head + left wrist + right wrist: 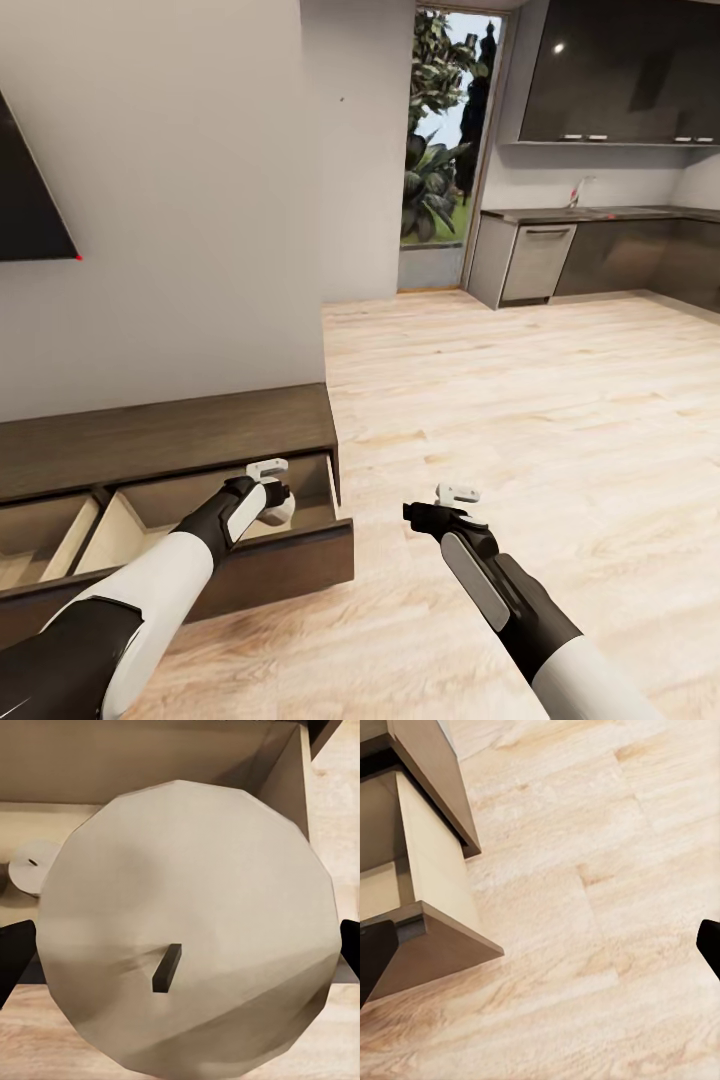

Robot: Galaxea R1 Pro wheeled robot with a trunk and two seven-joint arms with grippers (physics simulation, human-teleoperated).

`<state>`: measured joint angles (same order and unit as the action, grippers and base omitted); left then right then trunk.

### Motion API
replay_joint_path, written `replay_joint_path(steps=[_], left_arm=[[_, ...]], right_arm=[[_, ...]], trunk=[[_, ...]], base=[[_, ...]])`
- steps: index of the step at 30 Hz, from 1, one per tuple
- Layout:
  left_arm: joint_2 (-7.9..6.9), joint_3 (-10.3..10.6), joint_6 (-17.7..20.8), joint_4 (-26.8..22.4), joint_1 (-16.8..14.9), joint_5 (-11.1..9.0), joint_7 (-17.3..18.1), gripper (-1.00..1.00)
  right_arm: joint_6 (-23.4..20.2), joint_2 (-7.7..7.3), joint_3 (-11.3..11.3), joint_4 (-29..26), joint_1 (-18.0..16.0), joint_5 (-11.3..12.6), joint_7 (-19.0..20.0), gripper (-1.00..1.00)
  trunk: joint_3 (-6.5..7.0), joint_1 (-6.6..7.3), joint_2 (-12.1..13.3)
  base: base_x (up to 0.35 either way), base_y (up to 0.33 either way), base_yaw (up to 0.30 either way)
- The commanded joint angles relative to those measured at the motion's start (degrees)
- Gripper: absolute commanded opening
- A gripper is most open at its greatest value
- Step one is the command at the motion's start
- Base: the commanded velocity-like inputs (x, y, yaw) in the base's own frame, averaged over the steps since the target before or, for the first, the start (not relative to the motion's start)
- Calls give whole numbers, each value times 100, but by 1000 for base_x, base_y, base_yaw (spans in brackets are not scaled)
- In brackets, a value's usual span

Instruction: Place each of the two pumpkins and all three candles from the living room inside a cabinet in the living room (use any cabinet), then make sure every cabinet is closed, and position the cauldron so it is next to a table in the living room.

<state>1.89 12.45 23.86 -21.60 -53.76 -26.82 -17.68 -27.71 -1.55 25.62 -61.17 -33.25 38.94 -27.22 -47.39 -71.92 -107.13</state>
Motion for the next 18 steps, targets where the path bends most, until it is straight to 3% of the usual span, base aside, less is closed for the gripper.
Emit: replay_joint_path(steps=[1, 6, 18], left_arm=[[-5, 47, 22, -11, -3, -56, -35, -100], [-5, 47, 22, -11, -3, -59, -8, -100], [-4, 47, 31, -11, -3, -51, -2, -100]], right_arm=[[-6, -9, 22, -9, -6, 52, -56, 100], [-6, -11, 22, -9, -6, 52, -56, 100], [-6, -4, 22, -9, -6, 52, -56, 100]], trunk=[[-5, 1, -3], [-5, 1, -3], [-5, 1, -3]], base=[[0, 0, 0], [13, 0, 0], [147, 0, 0]])
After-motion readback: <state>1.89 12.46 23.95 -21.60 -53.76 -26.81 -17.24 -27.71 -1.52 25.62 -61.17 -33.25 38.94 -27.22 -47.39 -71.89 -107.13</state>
